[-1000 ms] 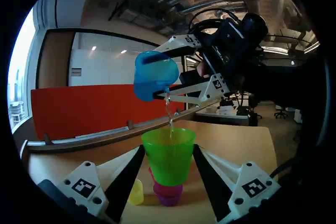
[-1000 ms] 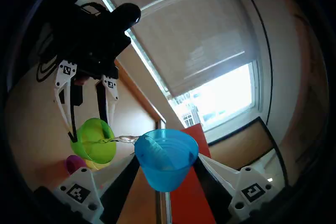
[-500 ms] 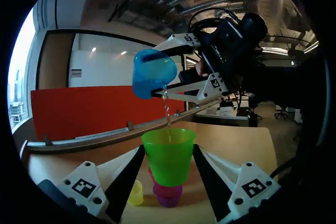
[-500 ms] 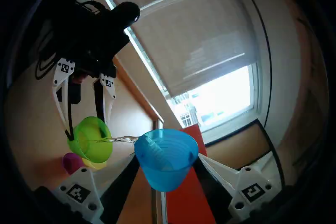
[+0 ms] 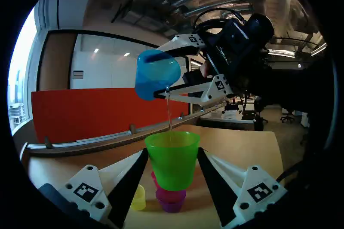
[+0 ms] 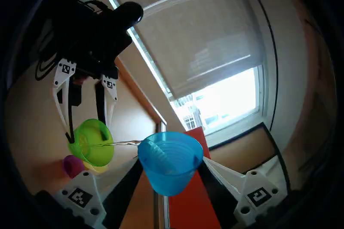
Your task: Pour water
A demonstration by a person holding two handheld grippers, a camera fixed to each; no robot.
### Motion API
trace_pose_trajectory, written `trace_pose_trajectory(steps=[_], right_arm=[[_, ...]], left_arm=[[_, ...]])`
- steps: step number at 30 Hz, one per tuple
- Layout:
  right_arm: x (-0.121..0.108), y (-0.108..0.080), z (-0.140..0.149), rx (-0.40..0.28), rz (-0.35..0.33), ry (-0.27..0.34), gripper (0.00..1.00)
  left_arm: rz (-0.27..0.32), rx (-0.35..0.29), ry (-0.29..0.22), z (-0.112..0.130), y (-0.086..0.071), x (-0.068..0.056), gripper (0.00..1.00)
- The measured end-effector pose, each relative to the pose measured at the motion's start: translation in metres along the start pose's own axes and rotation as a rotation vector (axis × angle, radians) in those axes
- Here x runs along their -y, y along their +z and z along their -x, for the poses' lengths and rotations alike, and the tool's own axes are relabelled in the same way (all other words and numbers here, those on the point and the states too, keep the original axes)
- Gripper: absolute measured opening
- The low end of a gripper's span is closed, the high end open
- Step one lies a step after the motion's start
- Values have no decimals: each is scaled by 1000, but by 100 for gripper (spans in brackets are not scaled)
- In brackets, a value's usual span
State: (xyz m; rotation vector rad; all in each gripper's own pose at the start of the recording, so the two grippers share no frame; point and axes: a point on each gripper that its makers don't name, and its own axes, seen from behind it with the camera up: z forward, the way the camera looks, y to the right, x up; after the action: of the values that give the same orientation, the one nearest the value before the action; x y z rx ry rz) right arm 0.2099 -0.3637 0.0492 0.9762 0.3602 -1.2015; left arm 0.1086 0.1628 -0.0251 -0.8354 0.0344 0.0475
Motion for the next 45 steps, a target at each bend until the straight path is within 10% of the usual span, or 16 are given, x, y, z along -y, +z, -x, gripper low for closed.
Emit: trace_pose_trajectory(steps=[45], right_arm=[[-1, 0, -8, 1, -1, -62, 89]], left_arm=[[5, -19, -7, -5, 0, -4, 83]])
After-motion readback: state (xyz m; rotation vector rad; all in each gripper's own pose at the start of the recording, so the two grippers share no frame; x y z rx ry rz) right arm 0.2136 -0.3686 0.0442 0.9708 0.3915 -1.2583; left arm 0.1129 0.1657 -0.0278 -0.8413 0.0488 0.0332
